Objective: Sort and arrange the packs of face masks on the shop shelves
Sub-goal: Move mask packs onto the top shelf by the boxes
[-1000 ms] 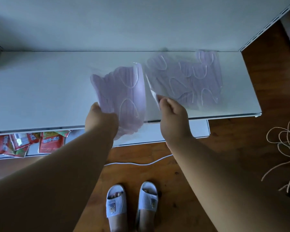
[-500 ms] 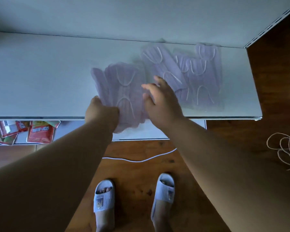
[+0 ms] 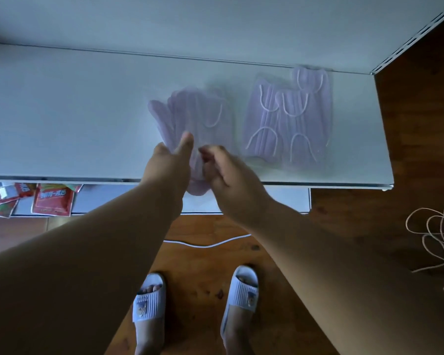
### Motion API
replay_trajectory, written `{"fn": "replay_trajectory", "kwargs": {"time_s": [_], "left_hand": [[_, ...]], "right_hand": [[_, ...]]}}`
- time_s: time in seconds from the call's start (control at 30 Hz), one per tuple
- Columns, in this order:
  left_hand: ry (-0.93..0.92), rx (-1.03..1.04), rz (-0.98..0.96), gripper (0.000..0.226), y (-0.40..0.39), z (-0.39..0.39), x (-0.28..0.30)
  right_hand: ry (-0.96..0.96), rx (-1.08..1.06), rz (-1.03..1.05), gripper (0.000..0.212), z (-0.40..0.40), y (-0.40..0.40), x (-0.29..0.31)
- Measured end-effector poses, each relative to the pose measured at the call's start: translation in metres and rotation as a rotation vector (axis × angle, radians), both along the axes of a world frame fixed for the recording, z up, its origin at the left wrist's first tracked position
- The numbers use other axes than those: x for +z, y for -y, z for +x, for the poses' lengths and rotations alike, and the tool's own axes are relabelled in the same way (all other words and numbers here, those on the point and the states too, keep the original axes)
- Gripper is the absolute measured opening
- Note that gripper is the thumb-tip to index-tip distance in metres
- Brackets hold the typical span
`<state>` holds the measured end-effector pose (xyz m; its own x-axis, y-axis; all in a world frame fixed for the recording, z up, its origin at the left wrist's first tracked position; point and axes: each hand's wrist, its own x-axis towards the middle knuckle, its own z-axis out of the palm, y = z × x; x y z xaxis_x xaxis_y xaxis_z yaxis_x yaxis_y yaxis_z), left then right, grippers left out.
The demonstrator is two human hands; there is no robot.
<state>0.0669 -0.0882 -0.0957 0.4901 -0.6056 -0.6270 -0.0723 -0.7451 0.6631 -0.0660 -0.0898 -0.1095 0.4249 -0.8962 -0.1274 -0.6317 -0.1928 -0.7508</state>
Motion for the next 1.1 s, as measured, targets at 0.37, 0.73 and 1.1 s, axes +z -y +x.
{"fn": "replay_trajectory", "kwargs": {"time_s": [0.37, 0.73, 1.1], "left_hand": [[0.159, -0.014, 0.019, 0.024, -0.012, -0.01, -0.011], [-0.042, 0.031, -0.005, 0.03, -0.004, -0.035, -0.007], [0.012, -0.012, -0.037, 0.022, 0.002, -0.063, -0.014]], "right_hand": [[-0.552, -0.048, 0.015, 0.062, -0.053, 0.03, -0.023], [-0.009, -0.09, -0.109, 0.038, -0.045, -0.004, -0.007], [-0.099, -0.289, 0.066, 0.048, -0.085, 0.018, -0.004]]}}
